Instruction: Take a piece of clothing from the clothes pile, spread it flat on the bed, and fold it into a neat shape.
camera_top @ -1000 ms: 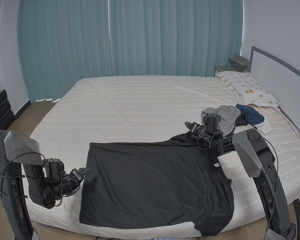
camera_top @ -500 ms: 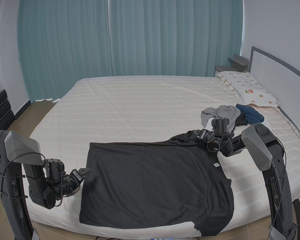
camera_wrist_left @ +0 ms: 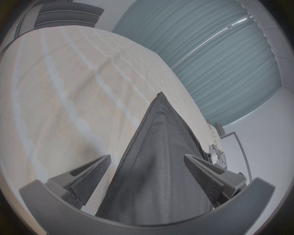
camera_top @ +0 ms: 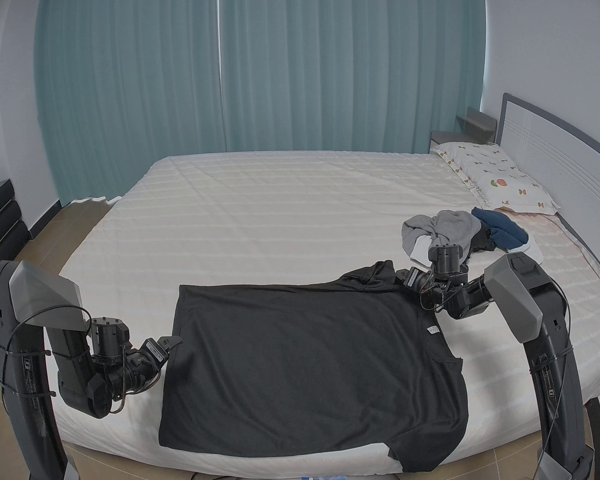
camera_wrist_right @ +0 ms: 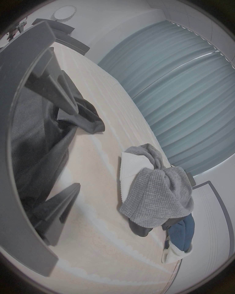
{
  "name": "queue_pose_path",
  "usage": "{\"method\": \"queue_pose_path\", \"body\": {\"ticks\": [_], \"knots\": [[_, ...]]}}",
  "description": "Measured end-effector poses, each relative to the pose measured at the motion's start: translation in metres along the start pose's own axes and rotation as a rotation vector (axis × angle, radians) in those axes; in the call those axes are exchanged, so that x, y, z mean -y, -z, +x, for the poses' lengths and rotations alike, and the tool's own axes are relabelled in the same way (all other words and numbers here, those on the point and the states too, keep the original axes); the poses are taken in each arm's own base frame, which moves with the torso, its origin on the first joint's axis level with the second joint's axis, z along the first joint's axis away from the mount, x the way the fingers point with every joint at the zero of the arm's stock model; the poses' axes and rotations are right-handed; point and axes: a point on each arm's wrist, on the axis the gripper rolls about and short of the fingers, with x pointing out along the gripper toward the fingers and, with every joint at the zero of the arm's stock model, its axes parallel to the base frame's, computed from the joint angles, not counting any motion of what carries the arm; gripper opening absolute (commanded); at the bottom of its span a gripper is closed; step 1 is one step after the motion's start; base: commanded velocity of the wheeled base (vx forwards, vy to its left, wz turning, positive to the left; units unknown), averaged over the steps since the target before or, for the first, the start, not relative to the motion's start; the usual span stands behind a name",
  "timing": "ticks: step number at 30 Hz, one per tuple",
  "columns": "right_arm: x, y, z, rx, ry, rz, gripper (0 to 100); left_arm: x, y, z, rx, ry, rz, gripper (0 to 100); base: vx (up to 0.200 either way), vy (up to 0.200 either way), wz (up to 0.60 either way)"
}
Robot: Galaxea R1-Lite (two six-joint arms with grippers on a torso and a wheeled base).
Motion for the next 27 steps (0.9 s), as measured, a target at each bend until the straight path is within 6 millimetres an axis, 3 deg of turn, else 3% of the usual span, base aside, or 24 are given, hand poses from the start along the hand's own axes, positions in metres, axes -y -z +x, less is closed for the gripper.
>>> {"method": "queue_pose_path", "body": {"ticks": [8, 27], "knots": [[0.007, 0.004, 0.004, 0.004, 0.007, 0.001, 0, 0.000, 0.000, 0.000, -0.001, -0.001, 0.000, 100, 0.000, 0.000, 0.00], [0.031, -0.015, 0.006, 0.086, 0.019, 0.033, 0, -0.001, 0.001, 0.001, -0.003, -0.003, 0.000, 100, 0.000, 0.000, 0.00]]}}
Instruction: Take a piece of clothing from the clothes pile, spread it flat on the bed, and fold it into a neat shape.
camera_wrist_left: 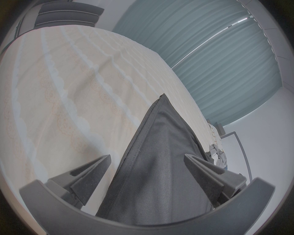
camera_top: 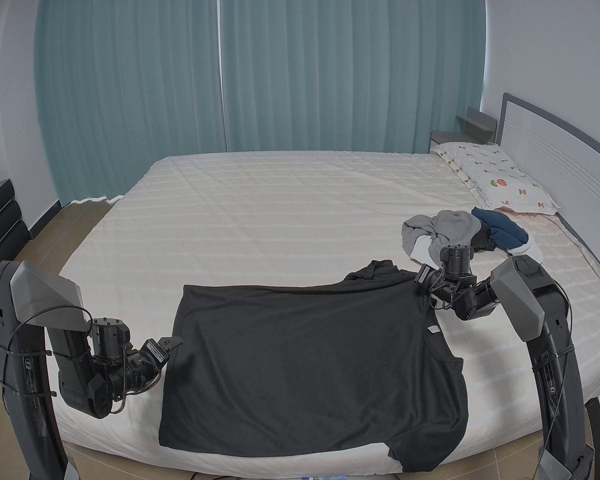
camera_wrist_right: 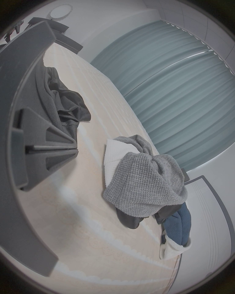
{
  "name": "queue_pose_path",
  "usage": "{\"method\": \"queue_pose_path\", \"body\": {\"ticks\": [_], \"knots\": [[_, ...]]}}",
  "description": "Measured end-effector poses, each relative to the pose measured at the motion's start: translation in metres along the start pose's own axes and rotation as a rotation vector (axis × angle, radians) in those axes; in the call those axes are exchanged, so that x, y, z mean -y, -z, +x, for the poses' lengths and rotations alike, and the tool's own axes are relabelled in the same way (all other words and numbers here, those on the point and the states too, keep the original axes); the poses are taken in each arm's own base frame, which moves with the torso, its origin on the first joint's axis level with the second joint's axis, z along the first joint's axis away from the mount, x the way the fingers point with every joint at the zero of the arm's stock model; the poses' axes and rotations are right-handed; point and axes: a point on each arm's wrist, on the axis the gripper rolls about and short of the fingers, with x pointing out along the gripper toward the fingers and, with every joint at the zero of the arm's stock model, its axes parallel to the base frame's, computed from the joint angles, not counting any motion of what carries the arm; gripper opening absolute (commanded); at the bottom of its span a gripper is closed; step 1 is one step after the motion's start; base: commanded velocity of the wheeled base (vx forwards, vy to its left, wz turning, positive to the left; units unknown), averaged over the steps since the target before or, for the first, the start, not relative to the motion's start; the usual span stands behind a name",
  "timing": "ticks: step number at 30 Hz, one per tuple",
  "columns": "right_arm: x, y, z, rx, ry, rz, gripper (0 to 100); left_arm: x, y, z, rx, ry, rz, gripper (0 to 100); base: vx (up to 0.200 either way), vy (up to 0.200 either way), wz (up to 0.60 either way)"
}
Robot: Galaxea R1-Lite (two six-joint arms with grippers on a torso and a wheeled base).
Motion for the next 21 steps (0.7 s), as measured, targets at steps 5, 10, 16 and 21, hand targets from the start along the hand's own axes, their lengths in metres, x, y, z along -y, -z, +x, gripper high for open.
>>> {"method": "queue_pose_path", "body": {"ticks": [5, 10, 16, 21], "knots": [[0.000, -0.003, 0.000, 0.018, -0.006, 0.003, 0, 0.000, 0.000, 0.000, 0.000, -0.001, 0.000, 100, 0.000, 0.000, 0.00], [-0.001, -0.014, 0.001, 0.085, -0.033, 0.010, 0, 0.000, 0.000, 0.000, 0.000, 0.000, 0.000, 100, 0.000, 0.000, 0.00], [0.002, -0.011, 0.003, 0.085, -0.028, 0.012, 100, 0.000, 0.000, 0.000, 0.002, 0.002, 0.000, 100, 0.000, 0.000, 0.00], [0.003, -0.006, 0.003, 0.079, -0.027, 0.008, 100, 0.001, -0.001, 0.001, 0.006, 0.004, 0.000, 100, 0.000, 0.000, 0.00]]}}
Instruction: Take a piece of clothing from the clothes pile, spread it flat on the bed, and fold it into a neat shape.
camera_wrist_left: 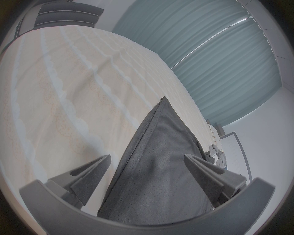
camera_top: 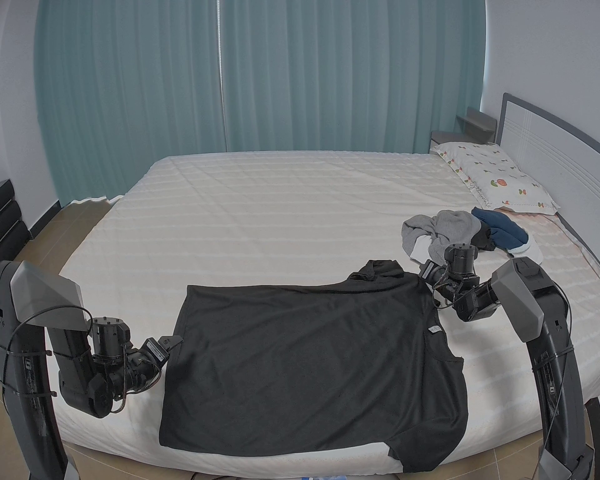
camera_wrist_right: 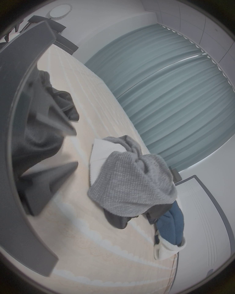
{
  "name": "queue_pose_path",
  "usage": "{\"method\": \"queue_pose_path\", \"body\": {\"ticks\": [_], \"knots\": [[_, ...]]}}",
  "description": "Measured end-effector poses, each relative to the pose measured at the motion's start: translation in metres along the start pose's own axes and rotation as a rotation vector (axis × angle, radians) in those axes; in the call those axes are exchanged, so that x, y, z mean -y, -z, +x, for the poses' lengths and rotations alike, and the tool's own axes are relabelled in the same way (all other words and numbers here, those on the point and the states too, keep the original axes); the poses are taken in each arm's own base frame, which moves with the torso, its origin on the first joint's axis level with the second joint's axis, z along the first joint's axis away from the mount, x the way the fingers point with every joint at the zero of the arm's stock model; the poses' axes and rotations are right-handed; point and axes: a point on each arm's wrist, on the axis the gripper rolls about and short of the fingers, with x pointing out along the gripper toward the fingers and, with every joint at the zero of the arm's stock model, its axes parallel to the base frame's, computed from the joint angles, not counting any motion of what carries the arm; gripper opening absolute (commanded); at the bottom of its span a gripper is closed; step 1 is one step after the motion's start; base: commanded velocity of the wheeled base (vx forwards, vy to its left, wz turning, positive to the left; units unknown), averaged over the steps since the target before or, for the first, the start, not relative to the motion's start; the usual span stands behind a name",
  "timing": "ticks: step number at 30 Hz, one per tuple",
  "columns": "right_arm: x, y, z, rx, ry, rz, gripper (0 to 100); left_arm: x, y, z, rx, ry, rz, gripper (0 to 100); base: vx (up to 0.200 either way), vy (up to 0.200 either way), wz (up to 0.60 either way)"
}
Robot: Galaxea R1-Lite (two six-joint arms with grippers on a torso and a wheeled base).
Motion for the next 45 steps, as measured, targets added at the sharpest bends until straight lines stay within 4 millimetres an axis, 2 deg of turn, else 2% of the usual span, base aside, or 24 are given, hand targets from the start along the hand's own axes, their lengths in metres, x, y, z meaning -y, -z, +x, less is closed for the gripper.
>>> {"method": "queue_pose_path", "body": {"ticks": [9, 14, 18, 26, 32, 38, 45], "knots": [[0.002, -0.001, -0.011, -0.034, 0.019, 0.002, 100, 0.005, -0.005, 0.004, 0.019, 0.022, 0.002, 100, 0.000, 0.000, 0.00], [0.003, -0.001, -0.031, -0.085, 0.045, 0.001, 100, 0.012, -0.013, 0.010, 0.060, 0.047, 0.009, 100, 0.000, 0.000, 0.00], [0.004, 0.002, -0.049, -0.133, 0.062, 0.014, 100, 0.026, -0.024, 0.022, 0.100, 0.082, 0.022, 100, 0.000, 0.000, 0.00], [0.002, -0.008, -0.075, -0.140, 0.052, 0.127, 100, 0.068, -0.059, 0.068, 0.179, 0.161, 0.050, 100, 0.000, 0.000, 0.00], [0.007, -0.006, -0.092, -0.159, 0.055, 0.171, 100, 0.087, -0.077, 0.110, 0.238, 0.140, 0.082, 100, 0.000, 0.000, 0.00], [0.008, -0.002, -0.105, -0.153, 0.036, 0.193, 100, 0.088, -0.081, 0.149, 0.278, 0.087, 0.098, 100, 0.000, 0.000, 0.00], [0.001, 0.006, -0.110, -0.171, 0.018, 0.282, 100, 0.078, -0.075, 0.173, 0.267, 0.041, 0.108, 100, 0.000, 0.000, 0.00]]}}
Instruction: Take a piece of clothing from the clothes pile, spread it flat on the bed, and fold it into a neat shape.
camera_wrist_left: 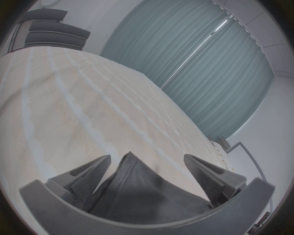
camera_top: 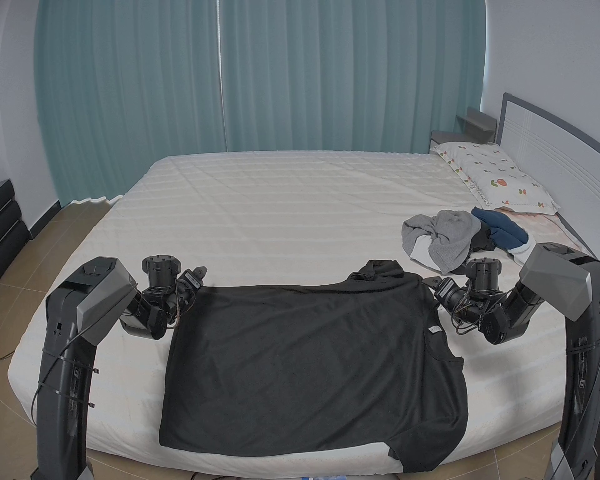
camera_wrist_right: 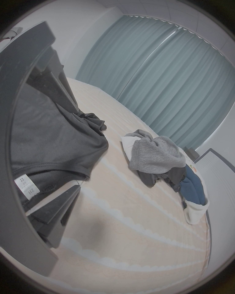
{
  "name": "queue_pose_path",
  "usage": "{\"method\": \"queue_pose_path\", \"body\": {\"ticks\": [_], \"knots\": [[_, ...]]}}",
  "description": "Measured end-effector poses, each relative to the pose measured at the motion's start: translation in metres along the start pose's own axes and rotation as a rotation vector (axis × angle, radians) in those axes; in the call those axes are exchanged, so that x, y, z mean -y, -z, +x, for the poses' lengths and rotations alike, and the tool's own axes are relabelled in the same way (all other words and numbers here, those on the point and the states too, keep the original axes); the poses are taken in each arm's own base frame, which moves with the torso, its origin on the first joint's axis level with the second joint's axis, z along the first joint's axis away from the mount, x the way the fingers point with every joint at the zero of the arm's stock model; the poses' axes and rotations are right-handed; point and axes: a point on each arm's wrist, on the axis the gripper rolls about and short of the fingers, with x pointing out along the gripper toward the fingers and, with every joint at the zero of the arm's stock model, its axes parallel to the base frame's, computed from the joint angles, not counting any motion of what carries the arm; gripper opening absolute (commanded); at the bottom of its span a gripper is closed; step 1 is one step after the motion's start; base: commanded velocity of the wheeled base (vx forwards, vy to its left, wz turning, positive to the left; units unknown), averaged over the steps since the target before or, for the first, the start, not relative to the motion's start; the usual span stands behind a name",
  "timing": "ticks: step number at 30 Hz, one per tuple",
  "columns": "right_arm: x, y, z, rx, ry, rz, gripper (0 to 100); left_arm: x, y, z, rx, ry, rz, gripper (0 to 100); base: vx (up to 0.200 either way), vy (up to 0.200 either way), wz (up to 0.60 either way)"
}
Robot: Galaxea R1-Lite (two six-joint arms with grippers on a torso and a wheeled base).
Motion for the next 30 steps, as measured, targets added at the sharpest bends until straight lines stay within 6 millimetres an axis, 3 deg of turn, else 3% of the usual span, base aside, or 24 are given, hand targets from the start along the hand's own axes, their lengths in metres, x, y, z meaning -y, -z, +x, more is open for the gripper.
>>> {"method": "queue_pose_path", "body": {"ticks": [9, 10, 30], "knots": [[0.000, -0.005, 0.000, 0.029, -0.035, 0.023, 100, -0.006, 0.008, 0.009, -0.006, -0.005, 0.003, 100, 0.000, 0.000, 0.00], [0.000, -0.005, -0.001, 0.035, -0.042, 0.030, 100, -0.006, 0.009, 0.009, -0.007, -0.006, 0.003, 0, 0.000, 0.000, 0.00], [0.014, 0.008, 0.002, 0.037, -0.061, 0.116, 100, -0.009, 0.003, 0.018, 0.157, -0.109, -0.014, 0, 0.000, 0.000, 0.00]]}}
